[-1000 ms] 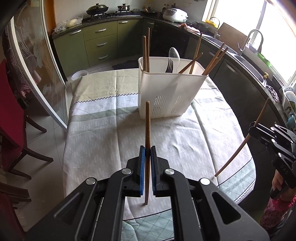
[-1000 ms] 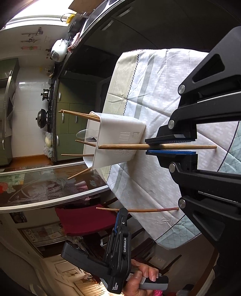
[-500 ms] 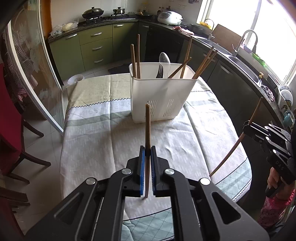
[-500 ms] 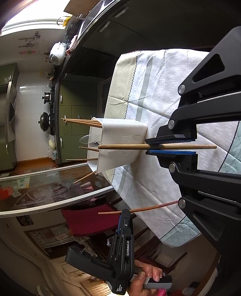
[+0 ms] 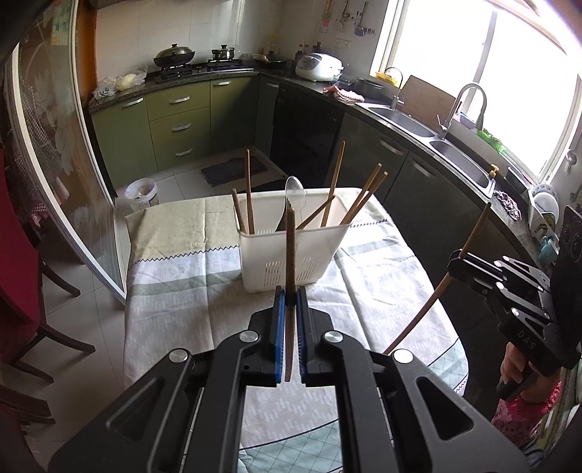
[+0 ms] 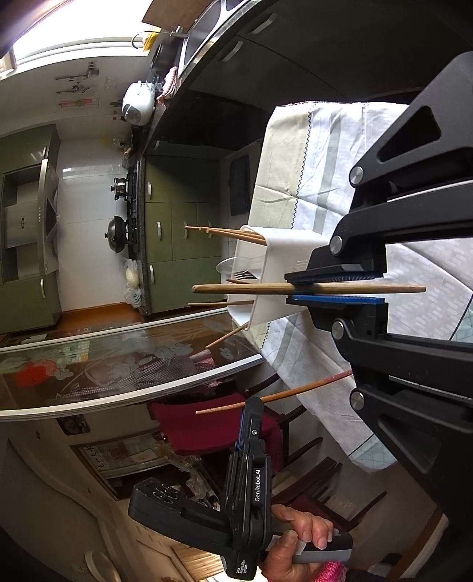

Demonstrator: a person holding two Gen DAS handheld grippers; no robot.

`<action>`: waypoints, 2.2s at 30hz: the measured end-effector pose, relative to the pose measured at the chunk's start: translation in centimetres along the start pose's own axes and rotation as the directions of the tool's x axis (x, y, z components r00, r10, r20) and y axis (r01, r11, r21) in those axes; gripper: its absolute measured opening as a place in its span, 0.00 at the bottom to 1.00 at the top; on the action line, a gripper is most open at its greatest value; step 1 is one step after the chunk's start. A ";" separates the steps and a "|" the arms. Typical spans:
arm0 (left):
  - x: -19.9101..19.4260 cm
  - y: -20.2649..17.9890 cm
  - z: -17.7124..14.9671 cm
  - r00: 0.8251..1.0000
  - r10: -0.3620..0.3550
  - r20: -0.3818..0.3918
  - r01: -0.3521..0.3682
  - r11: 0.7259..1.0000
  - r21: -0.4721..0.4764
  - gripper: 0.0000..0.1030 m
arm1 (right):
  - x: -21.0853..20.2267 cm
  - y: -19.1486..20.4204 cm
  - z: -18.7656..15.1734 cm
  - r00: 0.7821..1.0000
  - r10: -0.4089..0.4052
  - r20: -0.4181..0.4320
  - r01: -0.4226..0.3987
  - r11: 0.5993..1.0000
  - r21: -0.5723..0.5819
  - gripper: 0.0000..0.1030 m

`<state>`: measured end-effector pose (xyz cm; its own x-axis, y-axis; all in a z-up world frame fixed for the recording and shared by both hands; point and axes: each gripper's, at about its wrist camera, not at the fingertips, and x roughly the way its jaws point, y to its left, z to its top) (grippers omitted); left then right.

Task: Organize utensils
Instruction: 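Lower both chopsticks into the basket and open both tools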

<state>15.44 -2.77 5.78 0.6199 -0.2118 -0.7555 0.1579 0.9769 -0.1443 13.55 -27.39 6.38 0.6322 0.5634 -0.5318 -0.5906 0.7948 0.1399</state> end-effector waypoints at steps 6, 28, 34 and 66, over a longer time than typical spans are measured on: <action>-2.9 -0.5 5.2 0.992 0.003 0.127 -0.003 1.000 -0.006 0.06 | -0.7 0.5 2.4 0.999 0.003 0.047 -0.003 1.000 -0.004 0.07; 7.2 1.7 10.7 0.989 0.087 0.119 -0.081 0.995 -0.052 0.06 | -1.7 -0.2 5.7 0.992 0.006 0.130 -0.008 1.000 0.019 0.07; 9.2 1.8 8.9 0.990 0.103 0.093 -0.100 0.994 -0.033 0.33 | -2.5 -0.2 8.2 0.976 -0.011 0.218 0.005 1.000 0.030 0.07; 3.5 -1.9 -0.1 0.908 0.209 0.364 -0.245 0.968 0.054 0.93 | 10.9 -2.9 11.2 0.953 -0.206 0.223 0.193 0.978 0.078 0.07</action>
<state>17.29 -5.38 3.35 0.8755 0.0013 -0.4832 0.0425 0.9959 0.0796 27.74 -21.02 9.58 0.8360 0.4232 -0.3492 -0.4162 0.9039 0.0990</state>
